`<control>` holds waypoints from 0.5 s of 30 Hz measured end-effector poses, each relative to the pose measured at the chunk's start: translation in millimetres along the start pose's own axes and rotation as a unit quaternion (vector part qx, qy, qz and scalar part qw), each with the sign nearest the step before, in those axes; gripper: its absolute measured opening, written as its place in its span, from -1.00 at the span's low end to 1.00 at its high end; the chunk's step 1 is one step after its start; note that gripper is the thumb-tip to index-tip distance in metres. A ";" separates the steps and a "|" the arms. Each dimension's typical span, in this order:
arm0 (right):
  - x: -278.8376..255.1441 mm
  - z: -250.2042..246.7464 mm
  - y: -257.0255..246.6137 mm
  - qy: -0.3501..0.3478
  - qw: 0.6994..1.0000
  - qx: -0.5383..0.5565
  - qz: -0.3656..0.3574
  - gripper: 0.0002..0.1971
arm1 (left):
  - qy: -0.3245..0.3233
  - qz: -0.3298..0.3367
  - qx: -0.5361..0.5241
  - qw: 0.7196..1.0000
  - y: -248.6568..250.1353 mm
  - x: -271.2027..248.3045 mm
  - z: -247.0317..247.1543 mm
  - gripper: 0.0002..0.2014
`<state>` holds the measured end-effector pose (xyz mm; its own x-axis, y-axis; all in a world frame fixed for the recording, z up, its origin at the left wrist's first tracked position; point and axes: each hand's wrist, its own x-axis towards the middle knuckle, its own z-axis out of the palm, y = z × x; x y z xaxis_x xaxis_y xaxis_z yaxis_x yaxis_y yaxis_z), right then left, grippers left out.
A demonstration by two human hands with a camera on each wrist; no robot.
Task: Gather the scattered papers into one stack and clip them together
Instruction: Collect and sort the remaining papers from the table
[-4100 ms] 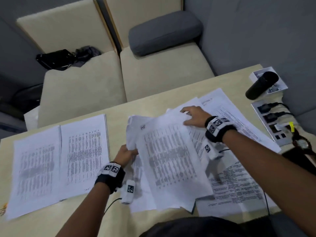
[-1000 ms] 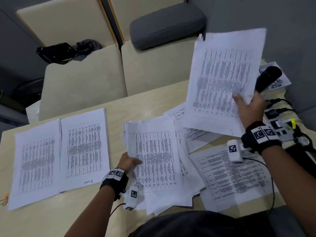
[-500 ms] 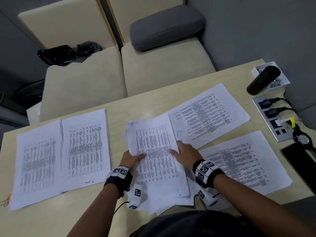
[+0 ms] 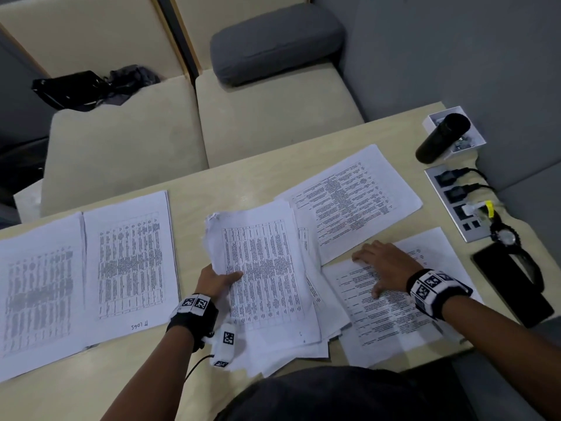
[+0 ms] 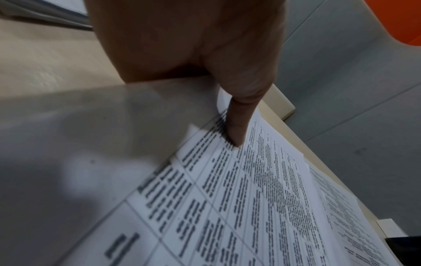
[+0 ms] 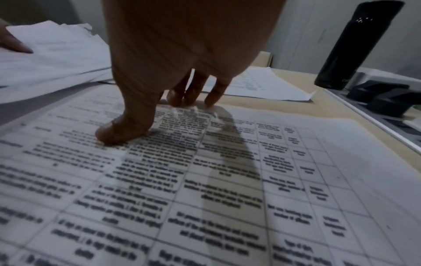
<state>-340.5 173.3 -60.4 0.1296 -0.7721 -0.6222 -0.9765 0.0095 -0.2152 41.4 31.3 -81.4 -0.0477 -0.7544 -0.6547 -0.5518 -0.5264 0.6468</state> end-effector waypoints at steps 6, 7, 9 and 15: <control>-4.6 -2.9 -0.8 0.075 0.997 0.014 0.027 -0.01 | 0.002 0.004 0.012 1.000 2.9 -6.0 -0.2 -0.70; -1.3 -5.4 -2.8 0.072 0.997 0.012 0.036 0.02 | 0.003 0.004 0.015 1.000 3.0 -6.8 0.0 -0.70; 5.5 -12.1 -5.3 0.065 0.997 0.008 0.052 -0.05 | 0.005 0.002 0.021 1.000 2.7 -8.3 -0.3 -0.69; 13.6 -58.9 -10.3 -0.018 0.998 -0.045 0.040 -0.55 | 0.017 -0.016 0.003 1.000 11.7 -24.4 -3.4 -0.85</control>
<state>-338.8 125.3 -22.3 0.0543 -0.7474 -0.6621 -0.9953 0.0128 -0.0962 39.0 42.2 -56.5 -0.0018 -0.7497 -0.6618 -0.5573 -0.5487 0.6231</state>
